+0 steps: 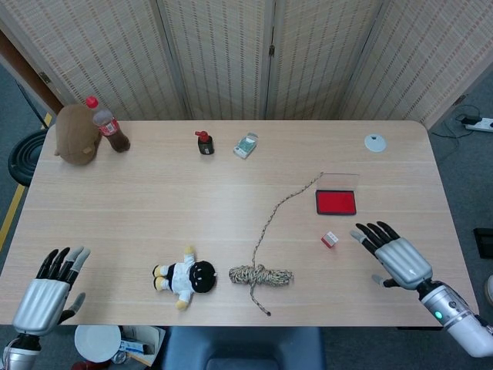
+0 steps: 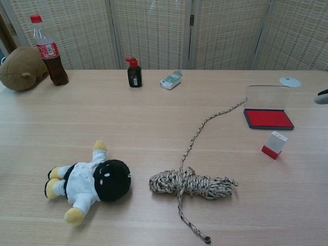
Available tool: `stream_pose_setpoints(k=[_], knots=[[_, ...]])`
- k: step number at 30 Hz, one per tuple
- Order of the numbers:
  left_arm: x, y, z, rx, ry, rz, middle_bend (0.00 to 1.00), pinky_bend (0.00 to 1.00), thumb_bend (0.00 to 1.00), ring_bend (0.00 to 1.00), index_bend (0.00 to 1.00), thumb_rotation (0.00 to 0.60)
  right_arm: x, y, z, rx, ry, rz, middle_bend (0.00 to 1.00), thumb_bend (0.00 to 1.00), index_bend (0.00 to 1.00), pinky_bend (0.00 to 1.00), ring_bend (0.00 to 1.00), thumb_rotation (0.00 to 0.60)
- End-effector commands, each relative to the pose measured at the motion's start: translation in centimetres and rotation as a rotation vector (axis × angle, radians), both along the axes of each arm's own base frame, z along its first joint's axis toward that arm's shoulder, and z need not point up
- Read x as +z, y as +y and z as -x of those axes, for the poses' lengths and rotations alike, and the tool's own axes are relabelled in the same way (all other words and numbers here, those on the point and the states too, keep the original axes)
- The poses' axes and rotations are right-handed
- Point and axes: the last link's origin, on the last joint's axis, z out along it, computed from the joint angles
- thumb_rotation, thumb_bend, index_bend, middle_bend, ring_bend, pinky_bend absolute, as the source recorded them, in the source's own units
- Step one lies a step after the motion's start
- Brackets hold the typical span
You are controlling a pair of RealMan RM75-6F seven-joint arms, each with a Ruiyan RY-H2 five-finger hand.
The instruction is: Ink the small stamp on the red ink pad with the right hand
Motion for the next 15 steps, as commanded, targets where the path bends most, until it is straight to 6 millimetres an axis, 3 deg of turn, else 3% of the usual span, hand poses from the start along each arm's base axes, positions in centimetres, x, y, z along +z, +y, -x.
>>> stream_pose_setpoints(k=[1, 10, 15], knots=[[-0.2, 0.2, 0.1, 0.014, 0.007, -0.007, 0.00, 0.06, 0.34, 0.00, 0.00, 0.600, 0.3, -1.0, 0.1, 0.031, 0.052, -0.054, 0.00, 0.21, 0.00, 0.00, 0.00, 0.600], [-0.5, 0.3, 0.5, 0.046, 0.033, -0.026, 0.00, 0.06, 0.34, 0.00, 0.00, 0.600, -0.6, -4.0, 0.3, 0.055, 0.042, -0.090, 0.00, 0.22, 0.01, 0.00, 0.00, 0.600], [-0.6, 0.4, 0.7, 0.061, 0.040, -0.033, 0.00, 0.06, 0.34, 0.00, 0.00, 0.600, -1.8, -5.8, 0.2, 0.058, -0.006, -0.090, 0.00, 0.23, 0.10, 0.00, 0.00, 0.600]])
